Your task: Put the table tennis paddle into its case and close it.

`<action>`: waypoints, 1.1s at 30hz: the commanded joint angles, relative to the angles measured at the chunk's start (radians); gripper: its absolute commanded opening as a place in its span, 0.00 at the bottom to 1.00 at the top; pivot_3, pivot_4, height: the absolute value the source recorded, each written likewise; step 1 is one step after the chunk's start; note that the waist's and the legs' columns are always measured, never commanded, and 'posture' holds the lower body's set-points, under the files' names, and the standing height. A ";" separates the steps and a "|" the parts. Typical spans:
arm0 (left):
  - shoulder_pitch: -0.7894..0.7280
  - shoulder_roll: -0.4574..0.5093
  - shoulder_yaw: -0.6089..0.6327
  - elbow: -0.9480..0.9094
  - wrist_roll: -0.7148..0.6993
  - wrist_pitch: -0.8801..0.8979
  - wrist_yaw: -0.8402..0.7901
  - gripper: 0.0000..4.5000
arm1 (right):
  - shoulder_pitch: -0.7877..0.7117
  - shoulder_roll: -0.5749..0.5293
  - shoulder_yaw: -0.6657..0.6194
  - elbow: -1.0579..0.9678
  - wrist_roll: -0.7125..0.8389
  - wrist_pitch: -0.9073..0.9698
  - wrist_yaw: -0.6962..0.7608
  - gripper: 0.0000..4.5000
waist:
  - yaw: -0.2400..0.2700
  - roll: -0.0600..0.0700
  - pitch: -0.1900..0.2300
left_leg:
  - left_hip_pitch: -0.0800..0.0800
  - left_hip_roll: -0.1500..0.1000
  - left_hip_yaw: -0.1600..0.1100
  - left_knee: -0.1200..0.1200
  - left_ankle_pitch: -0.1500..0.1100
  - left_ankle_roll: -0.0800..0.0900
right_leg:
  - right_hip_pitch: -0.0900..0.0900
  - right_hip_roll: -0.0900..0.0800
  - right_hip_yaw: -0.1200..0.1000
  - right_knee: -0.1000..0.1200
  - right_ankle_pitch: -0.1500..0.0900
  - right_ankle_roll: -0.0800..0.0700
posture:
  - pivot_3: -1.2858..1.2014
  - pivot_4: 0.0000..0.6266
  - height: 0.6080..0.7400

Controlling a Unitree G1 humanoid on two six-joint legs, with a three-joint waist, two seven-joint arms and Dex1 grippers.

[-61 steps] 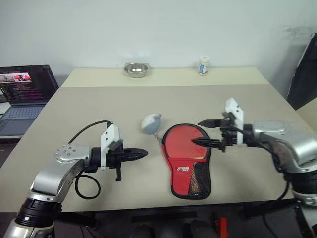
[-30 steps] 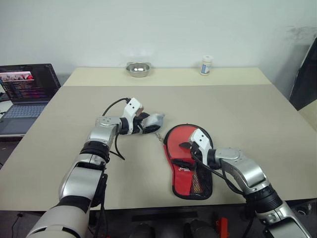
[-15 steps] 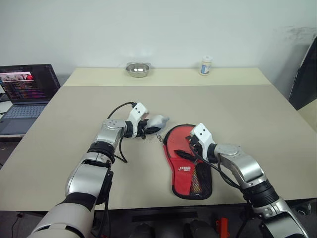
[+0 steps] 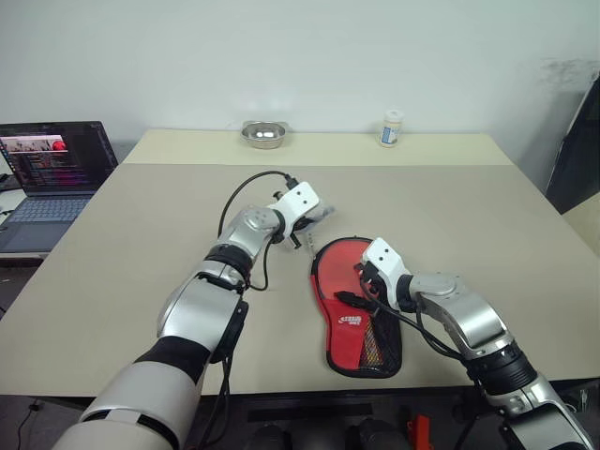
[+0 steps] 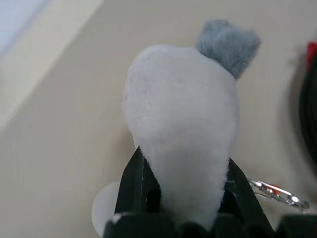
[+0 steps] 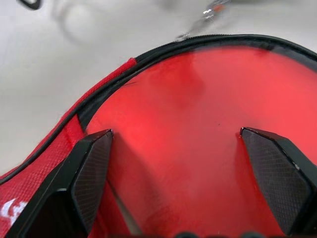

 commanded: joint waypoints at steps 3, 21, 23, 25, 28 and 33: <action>-0.110 -0.080 -0.056 0.009 0.108 -0.048 0.191 0.10 | 0.094 -0.031 0.099 0.030 -0.019 0.111 0.026 1.00 | 0.000 0.000 0.000 | 0.000 0.000 0.000 0.000 0.000 0.000 | 0.000 0.000 0.000 0.000 0.000 0.000 | 0.52 0.24 1.00; -0.179 -0.387 -0.160 0.023 0.268 -0.158 0.280 0.10 | 0.132 0.035 0.116 -0.023 -0.023 0.164 -0.030 1.00 | 0.014 0.001 -0.002 | 0.001 0.000 0.001 -0.001 0.000 0.000 | 0.000 0.000 0.000 -0.001 0.000 0.001 | 0.52 0.24 1.00; -0.171 -0.396 -0.162 0.023 0.268 -0.162 0.261 0.10 | 0.127 0.039 0.113 -0.017 -0.026 0.161 -0.030 1.00 | 0.014 0.002 -0.002 | 0.001 0.000 0.001 -0.001 0.000 0.000 | 0.000 0.000 0.000 -0.001 -0.001 0.001 | 0.52 0.24 1.00; -0.165 -0.394 -0.169 0.023 0.273 -0.166 0.245 0.10 | 0.123 0.044 0.110 -0.011 -0.029 0.157 -0.029 1.00 | 0.012 0.003 -0.003 | 0.001 0.000 0.001 -0.001 0.000 0.000 | 0.000 0.000 0.000 -0.001 -0.001 0.001 | 0.52 0.24 1.00; -0.155 -0.385 -0.172 0.025 0.274 -0.161 0.210 0.10 | 0.115 0.050 0.106 0.002 -0.035 0.150 -0.027 1.00 | 0.011 0.003 -0.003 | 0.001 0.000 0.001 -0.001 0.000 0.000 | 0.000 0.001 0.000 0.000 -0.001 0.000 | 0.52 0.24 1.00; -0.141 -0.375 -0.167 0.024 0.269 -0.172 0.170 0.47 | 0.085 0.076 0.097 0.034 -0.038 0.138 -0.030 1.00 | -0.001 0.004 -0.007 | 0.002 0.001 0.001 -0.001 0.000 0.000 | 0.000 0.001 0.000 0.000 -0.001 0.001 | 0.52 0.24 1.00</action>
